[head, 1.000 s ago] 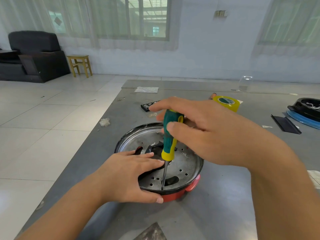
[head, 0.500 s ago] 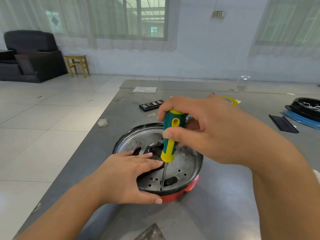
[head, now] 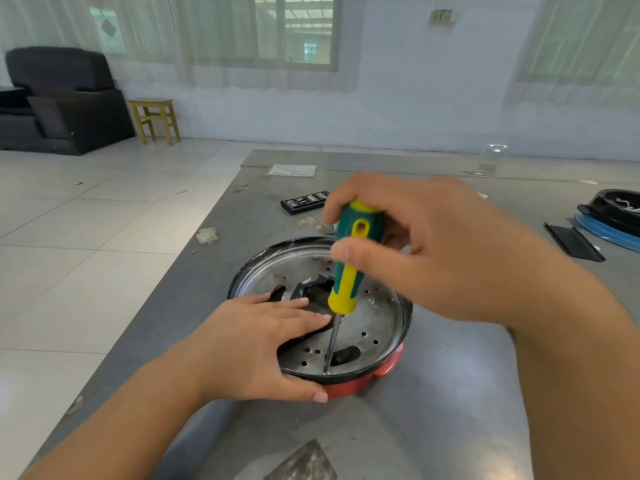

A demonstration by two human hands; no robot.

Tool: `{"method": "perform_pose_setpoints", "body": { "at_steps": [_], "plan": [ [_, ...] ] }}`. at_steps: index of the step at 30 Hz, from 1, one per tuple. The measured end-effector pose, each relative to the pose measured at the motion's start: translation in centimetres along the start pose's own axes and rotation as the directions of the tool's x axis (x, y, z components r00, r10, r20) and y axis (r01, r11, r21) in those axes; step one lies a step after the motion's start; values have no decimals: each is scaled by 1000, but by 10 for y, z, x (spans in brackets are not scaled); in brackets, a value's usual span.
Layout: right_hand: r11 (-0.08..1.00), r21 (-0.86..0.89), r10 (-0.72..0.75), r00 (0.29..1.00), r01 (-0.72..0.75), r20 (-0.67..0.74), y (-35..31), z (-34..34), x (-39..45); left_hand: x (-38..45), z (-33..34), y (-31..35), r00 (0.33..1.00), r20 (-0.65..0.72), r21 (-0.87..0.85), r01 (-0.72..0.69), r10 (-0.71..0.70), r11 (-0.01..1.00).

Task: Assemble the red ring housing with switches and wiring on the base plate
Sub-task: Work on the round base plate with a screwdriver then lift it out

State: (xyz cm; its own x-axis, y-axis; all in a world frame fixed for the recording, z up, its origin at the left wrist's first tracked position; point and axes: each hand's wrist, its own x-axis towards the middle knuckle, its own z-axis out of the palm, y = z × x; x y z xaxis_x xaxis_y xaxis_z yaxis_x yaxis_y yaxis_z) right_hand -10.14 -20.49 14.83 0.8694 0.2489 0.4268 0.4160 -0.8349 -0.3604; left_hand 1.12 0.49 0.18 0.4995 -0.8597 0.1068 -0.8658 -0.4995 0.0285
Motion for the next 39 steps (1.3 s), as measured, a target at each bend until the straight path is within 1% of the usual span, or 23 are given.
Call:
{"method": "perform_pose_setpoints", "body": {
  "at_steps": [2, 4, 7, 9, 12, 14, 16, 19, 22, 24, 26, 28, 32, 35, 39],
  "plan": [
    [999, 32, 34, 991, -30, -128, 5, -11, -3, 0, 2, 0, 1000, -18, -13, 2, -2, 1000],
    [996, 44, 84, 967, -76, -239, 14, -21, -6, 0, 4, 0, 1000, -30, -17, 1, -2, 1000],
    [983, -12, 170, 927, -185, -333, 35, -27, -7, 0, 4, -1, 999, -34, -32, 8, -9, 999],
    [967, -12, 226, 882, -254, -413, 53, -27, -7, -1, 4, -2, 1000, -28, -23, 5, -6, 1000],
    [947, 81, 303, 782, -310, -544, 81, -22, -12, -1, 4, -1, 1000, -18, -13, -6, 6, 1000],
    [935, 143, 342, 727, -323, -595, 99, -13, -20, -1, 3, -1, 1000, -26, -14, -13, 13, 1000],
    [918, 204, 391, 684, -340, -616, 116, 2, -30, -2, 1, -1, 998, -63, -9, -16, 15, 1000],
    [880, 299, 473, 636, -369, -610, 138, 35, -47, -5, -3, -1, 997, -71, -1, -20, 20, 1000],
    [831, 394, 555, 608, -392, -567, 154, 68, -64, -8, -9, 1, 997, -73, -9, -21, 20, 1000],
    [779, 469, 623, 598, -417, -504, 163, 84, -72, -10, -12, 1, 997, -72, -16, -25, 24, 1000],
    [738, 501, 665, 608, -452, -432, 171, 93, -77, -13, -13, -2, 998, -51, -22, -23, 22, 999],
    [732, 471, 672, 637, -492, -378, 177, 99, -82, -15, -12, -7, 999, -43, -20, -20, 20, 1000],
    [783, 307, 619, 726, -541, -299, 182, 108, -85, -18, -12, -2, 993, -119, -42, -9, 4, 999],
    [838, 146, 546, 805, -526, -234, 183, 114, -83, -9, -4, 19, 976, -216, 27, -8, 14, 1000],
    [884, -16, 457, 871, -467, -179, 184, 120, -82, 8, 10, 50, 954, -293, 110, 96, -61, 989]
  ]
}}
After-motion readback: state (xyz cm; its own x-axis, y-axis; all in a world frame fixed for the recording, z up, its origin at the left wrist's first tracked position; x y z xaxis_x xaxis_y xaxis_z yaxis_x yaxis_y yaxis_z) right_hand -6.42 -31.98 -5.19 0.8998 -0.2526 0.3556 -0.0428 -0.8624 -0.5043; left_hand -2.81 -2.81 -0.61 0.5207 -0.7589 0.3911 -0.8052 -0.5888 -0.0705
